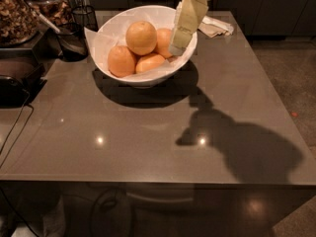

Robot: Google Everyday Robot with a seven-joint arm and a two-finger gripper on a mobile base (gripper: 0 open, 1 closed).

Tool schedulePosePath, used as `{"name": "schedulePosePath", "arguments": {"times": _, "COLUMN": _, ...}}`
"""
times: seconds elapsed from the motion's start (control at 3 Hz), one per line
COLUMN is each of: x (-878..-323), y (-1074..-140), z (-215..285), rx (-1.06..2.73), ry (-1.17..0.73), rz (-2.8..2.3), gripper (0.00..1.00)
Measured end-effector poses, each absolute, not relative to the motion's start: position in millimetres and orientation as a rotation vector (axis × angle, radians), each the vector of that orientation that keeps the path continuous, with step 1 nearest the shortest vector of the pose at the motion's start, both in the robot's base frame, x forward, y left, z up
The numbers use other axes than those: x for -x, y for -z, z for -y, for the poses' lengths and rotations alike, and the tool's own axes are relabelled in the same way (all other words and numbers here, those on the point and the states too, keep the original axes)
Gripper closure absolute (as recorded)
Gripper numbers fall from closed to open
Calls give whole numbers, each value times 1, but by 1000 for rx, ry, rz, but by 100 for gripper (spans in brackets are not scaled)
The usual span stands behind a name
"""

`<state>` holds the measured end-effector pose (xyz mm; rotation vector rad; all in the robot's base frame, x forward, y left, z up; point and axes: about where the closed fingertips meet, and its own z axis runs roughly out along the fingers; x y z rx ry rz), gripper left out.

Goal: Pick orange from white bowl

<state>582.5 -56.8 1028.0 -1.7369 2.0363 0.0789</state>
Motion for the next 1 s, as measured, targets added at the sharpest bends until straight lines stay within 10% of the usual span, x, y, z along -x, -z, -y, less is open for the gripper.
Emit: {"name": "schedulePosePath", "arguments": {"times": 1.0, "x": -648, "y": -1022, "z": -7, "rx": 1795, "ry": -44, "rz": -2026, "gripper": 4}}
